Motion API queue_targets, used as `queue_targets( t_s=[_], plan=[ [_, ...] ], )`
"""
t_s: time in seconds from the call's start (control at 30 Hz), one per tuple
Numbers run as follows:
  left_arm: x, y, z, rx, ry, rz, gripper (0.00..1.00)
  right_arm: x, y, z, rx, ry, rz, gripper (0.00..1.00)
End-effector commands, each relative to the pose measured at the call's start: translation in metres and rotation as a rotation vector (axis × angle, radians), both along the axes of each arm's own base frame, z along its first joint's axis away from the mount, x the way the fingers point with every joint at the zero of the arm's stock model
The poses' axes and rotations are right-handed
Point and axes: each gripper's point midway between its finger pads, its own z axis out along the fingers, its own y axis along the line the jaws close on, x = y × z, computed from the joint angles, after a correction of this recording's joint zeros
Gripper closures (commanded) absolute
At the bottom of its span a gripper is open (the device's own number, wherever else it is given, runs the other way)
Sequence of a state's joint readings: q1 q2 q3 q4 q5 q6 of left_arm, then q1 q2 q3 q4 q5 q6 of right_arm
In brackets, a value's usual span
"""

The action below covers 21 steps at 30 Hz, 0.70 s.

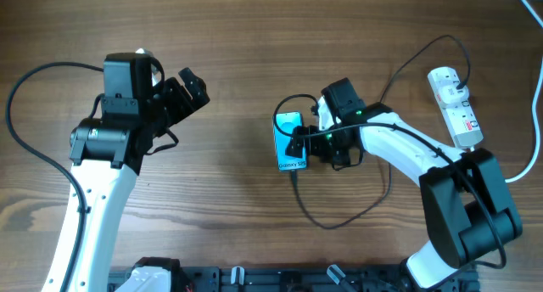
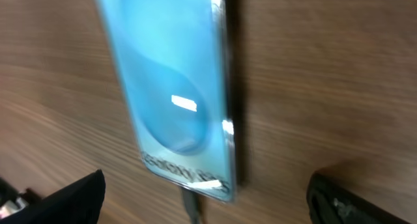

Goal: Plug charger to phone and switch on socket
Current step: 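Release the phone and move the right gripper to the power strip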

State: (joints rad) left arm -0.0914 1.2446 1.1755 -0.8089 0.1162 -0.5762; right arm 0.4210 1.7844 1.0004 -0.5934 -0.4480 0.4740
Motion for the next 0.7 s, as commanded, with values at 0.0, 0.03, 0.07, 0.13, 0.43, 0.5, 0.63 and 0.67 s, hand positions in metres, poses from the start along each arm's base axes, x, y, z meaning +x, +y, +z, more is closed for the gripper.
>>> queue_targets(
  t_s=[0.0,0.03,0.07,0.13,0.43,0.5,0.63,0.67],
  plan=[
    [0.0,0.004,0.001,0.024,-0.009,-0.004,0.0,0.007,-0.012,0.01,-0.096,-0.017,0.016,0.0],
    [0.0,0.004,0.001,0.024,-0.009,-0.004,0.0,0.005,-0.013,0.015,-0.103,-0.01,0.037,0.0],
    [0.0,0.004,0.001,0.024,-0.009,-0.004,0.0,0.003,-0.014,0.021,-0.112,0.0,0.062,0.0],
    [0.0,0.004,0.001,0.024,-0.009,-0.004,0.0,0.004,-0.016,0.035,-0.134,0.001,0.106,0.0],
    [0.0,0.004,0.001,0.024,-0.009,-0.004,0.0,0.026,-0.098,0.059,-0.571,-0.054,0.026,0.0],
    [0.0,0.004,0.001,0.024,-0.009,-0.004,0.0,0.025,-0.127,0.062,-0.689,-0.033,-0.048,0.0],
    [0.0,0.004,0.001,0.024,-0.009,-0.004,0.0,0.024,-0.166,0.064,-0.741,0.021,-0.164,0.0],
    [0.0,0.004,0.001,0.024,-0.009,-0.004,0.0,0.025,-0.169,0.064,-0.739,0.025,-0.18,0.0]
  ],
)
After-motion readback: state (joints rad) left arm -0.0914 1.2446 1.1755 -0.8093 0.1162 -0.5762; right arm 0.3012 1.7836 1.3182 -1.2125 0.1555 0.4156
